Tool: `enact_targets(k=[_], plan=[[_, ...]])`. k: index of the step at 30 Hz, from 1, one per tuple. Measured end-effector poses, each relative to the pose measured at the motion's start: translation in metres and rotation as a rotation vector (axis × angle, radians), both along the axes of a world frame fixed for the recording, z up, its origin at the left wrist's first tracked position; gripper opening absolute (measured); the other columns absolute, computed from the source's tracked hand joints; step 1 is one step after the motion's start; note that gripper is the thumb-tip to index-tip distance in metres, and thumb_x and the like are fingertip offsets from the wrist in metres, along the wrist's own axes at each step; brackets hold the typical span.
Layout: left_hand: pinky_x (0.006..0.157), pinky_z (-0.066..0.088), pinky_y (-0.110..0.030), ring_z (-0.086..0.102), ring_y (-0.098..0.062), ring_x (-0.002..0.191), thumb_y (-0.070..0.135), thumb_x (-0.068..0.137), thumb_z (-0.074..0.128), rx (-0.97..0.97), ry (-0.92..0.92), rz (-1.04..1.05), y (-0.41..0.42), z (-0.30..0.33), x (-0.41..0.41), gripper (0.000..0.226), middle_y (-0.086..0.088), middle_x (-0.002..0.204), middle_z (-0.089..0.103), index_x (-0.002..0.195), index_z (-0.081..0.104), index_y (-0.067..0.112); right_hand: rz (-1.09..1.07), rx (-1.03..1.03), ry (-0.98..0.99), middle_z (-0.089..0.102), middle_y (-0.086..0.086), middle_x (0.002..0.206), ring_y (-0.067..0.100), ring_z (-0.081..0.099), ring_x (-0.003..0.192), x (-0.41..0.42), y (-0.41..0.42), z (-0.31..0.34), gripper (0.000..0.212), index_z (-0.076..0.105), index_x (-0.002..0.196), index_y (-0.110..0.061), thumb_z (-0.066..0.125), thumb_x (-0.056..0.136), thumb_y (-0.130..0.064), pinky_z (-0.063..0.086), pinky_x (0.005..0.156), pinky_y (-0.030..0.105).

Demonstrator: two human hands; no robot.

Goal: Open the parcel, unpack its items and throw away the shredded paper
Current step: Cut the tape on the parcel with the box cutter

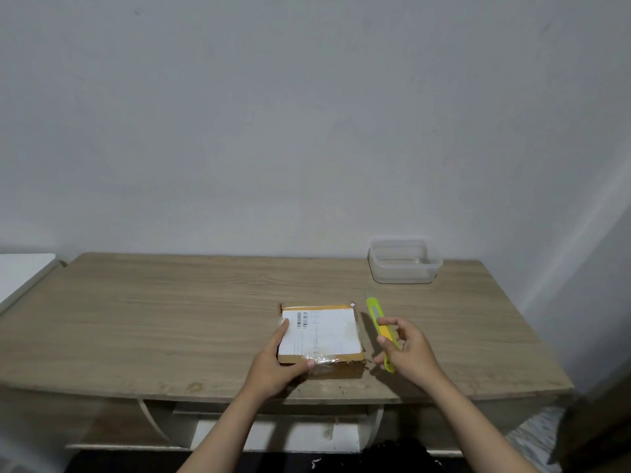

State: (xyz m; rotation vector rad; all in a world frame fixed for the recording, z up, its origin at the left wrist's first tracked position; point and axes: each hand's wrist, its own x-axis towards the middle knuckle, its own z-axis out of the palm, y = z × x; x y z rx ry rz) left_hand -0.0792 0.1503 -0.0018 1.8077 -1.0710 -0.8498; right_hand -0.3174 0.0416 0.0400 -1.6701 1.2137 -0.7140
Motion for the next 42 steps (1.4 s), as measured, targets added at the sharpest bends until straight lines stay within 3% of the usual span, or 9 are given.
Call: enact_targets(k=[4,8,11,14,17,22,26,37,42], plan=[[0.085,0.038,-0.014,0.049,-0.006,0.108,0.033,0.065,0.084,-0.003,-0.017,-0.001,0.000,0.001,-0.001,0.095,0.013,0.124,0.047,0.144,0.030,0.031,0.014,-0.042,0.101,0.052,0.005,0.077,0.020,0.059,0.045,-0.003,0.010,0.009,0.021,0.053,0.103,-0.024,0.055,0.090,-0.009,0.052,0.044,0.030],[0.091,0.037,-0.016,0.047,-0.006,0.113,0.033,0.065,0.084,-0.015,-0.019,-0.005,0.000,0.001,-0.001,0.095,0.012,0.128,0.046,0.144,0.030,0.031,0.069,-0.183,0.266,0.046,-0.009,0.063,0.005,0.045,0.052,-0.003,0.015,0.015,0.029,0.052,0.113,-0.025,0.056,0.088,-0.010,0.039,0.049,0.012],[0.089,0.038,-0.016,0.047,-0.005,0.111,0.032,0.066,0.083,-0.019,-0.016,-0.009,0.001,0.002,-0.001,0.095,0.015,0.125,0.044,0.144,0.029,0.031,0.064,-0.206,0.350,0.052,-0.008,0.067,0.004,0.046,0.055,-0.001,0.014,0.017,0.033,0.052,0.119,-0.023,0.055,0.088,-0.011,0.034,0.048,0.013],[0.085,0.037,-0.009,0.046,-0.003,0.110,0.031,0.066,0.083,-0.022,-0.016,-0.007,0.001,0.001,-0.001,0.094,0.015,0.126,0.044,0.144,0.030,0.031,0.072,-0.176,0.417,0.064,0.004,0.084,0.016,0.055,0.066,0.001,0.012,0.018,0.037,0.052,0.122,-0.025,0.054,0.088,-0.012,0.041,0.059,0.027],[0.069,0.036,0.004,0.050,0.001,0.097,0.026,0.067,0.084,-0.027,-0.006,0.006,0.001,-0.001,-0.002,0.093,0.015,0.123,0.047,0.143,0.030,0.030,0.066,-0.145,0.429,0.067,0.007,0.097,0.020,0.056,0.076,0.003,0.012,0.021,0.038,0.052,0.124,-0.026,0.053,0.088,-0.012,0.043,0.068,0.029],[0.092,0.036,-0.013,0.046,-0.002,0.117,0.032,0.063,0.085,-0.032,-0.005,0.017,0.000,-0.004,0.000,0.095,0.015,0.131,0.047,0.143,0.033,0.031,0.048,-0.099,0.413,0.065,0.008,0.113,0.016,0.052,0.084,0.009,0.013,0.023,0.042,0.051,0.129,-0.023,0.053,0.089,-0.011,0.041,0.073,0.025],[0.099,0.037,-0.018,0.048,-0.006,0.122,0.033,0.061,0.086,-0.031,0.004,0.025,-0.001,-0.010,0.001,0.096,0.011,0.135,0.050,0.142,0.034,0.032,0.057,-0.085,0.399,0.063,0.007,0.116,0.015,0.052,0.086,0.014,0.014,0.024,0.043,0.049,0.131,-0.023,0.052,0.090,-0.010,0.041,0.072,0.024],[0.097,0.036,-0.015,0.047,-0.004,0.123,0.030,0.062,0.086,-0.050,0.018,0.019,-0.002,-0.014,0.002,0.096,0.012,0.134,0.049,0.143,0.034,0.031,0.018,-0.098,0.412,0.065,0.011,0.115,0.027,0.060,0.102,0.022,0.015,0.026,0.042,0.052,0.129,-0.019,0.051,0.089,-0.010,0.040,0.075,0.024],[0.091,0.034,-0.003,0.046,-0.003,0.122,0.028,0.062,0.086,-0.058,0.025,0.019,-0.002,-0.015,0.002,0.096,0.014,0.131,0.048,0.142,0.034,0.030,0.017,-0.079,0.432,0.065,0.012,0.113,0.027,0.060,0.098,0.026,0.014,0.027,0.041,0.052,0.129,-0.018,0.050,0.089,-0.010,0.040,0.072,0.024]])
